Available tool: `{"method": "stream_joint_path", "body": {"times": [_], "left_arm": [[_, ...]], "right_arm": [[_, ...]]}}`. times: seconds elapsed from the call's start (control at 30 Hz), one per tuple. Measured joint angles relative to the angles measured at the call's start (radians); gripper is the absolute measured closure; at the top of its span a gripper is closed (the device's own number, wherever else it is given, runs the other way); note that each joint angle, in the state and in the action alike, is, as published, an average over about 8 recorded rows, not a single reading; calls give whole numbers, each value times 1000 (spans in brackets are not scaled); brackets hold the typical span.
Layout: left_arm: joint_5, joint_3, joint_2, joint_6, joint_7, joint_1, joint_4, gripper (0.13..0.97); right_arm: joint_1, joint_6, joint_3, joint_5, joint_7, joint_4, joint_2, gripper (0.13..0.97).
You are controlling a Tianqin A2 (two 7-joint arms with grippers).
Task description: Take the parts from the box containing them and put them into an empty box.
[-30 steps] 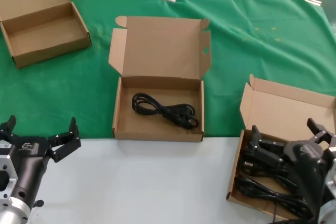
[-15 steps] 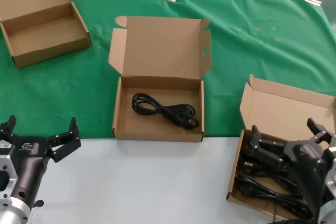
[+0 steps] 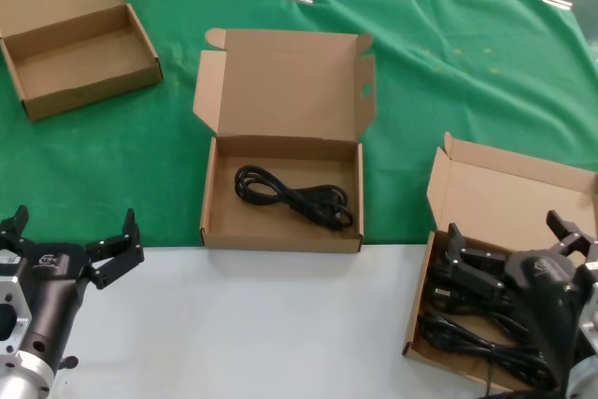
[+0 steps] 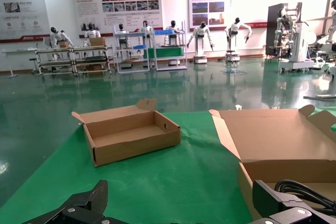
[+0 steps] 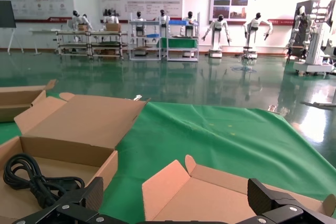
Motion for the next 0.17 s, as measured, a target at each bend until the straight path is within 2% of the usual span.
{"method": "stream_joint_path", "body": {"times": [0.17], "left_arm": [[0, 0, 0, 0, 0, 0, 0, 132]], "right_arm": [[0, 0, 0, 0, 0, 0, 0, 129]]}}
